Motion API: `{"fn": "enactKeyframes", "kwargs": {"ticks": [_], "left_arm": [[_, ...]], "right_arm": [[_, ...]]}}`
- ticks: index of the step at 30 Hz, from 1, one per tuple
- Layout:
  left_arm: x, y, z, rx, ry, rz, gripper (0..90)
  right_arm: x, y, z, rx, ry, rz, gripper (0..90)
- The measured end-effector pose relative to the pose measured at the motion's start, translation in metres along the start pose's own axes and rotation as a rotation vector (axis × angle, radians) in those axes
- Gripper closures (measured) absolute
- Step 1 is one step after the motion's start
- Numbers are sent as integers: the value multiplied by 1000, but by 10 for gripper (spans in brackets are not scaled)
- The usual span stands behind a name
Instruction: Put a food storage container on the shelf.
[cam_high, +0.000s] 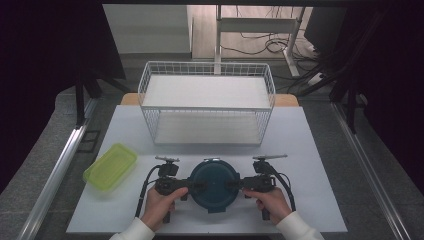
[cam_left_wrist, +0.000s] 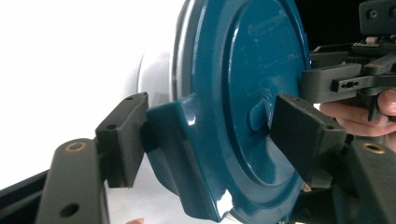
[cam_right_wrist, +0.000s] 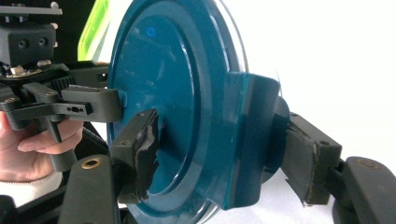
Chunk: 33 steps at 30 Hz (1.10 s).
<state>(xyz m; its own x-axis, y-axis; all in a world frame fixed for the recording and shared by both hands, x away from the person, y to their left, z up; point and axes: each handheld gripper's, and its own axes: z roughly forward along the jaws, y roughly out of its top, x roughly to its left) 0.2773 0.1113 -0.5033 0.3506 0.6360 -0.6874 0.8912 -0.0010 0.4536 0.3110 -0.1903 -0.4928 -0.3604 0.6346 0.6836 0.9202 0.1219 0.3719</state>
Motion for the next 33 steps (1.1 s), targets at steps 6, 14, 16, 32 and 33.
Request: {"fn": "enactKeyframes", "kwargs": {"ticks": [6, 14, 16, 32, 33], "left_arm": [[-5, 2, -3, -18, 10, 24, 346], [-9, 3, -5, -21, 17, 50, 352], [-10, 4, -7, -25, 19, 61, 352], [-19, 21, -18, -44, 28, 129, 356], [-19, 21, -18, -44, 28, 129, 357]], "right_arm": [[2, 1, -4, -28, -7, -9, 352], [6, 1, -7, -52, -17, -45, 355], [8, 1, -8, -60, -17, -56, 355], [19, 12, -17, -112, -17, -114, 357], [19, 12, -18, -117, -15, -113, 357]]}}
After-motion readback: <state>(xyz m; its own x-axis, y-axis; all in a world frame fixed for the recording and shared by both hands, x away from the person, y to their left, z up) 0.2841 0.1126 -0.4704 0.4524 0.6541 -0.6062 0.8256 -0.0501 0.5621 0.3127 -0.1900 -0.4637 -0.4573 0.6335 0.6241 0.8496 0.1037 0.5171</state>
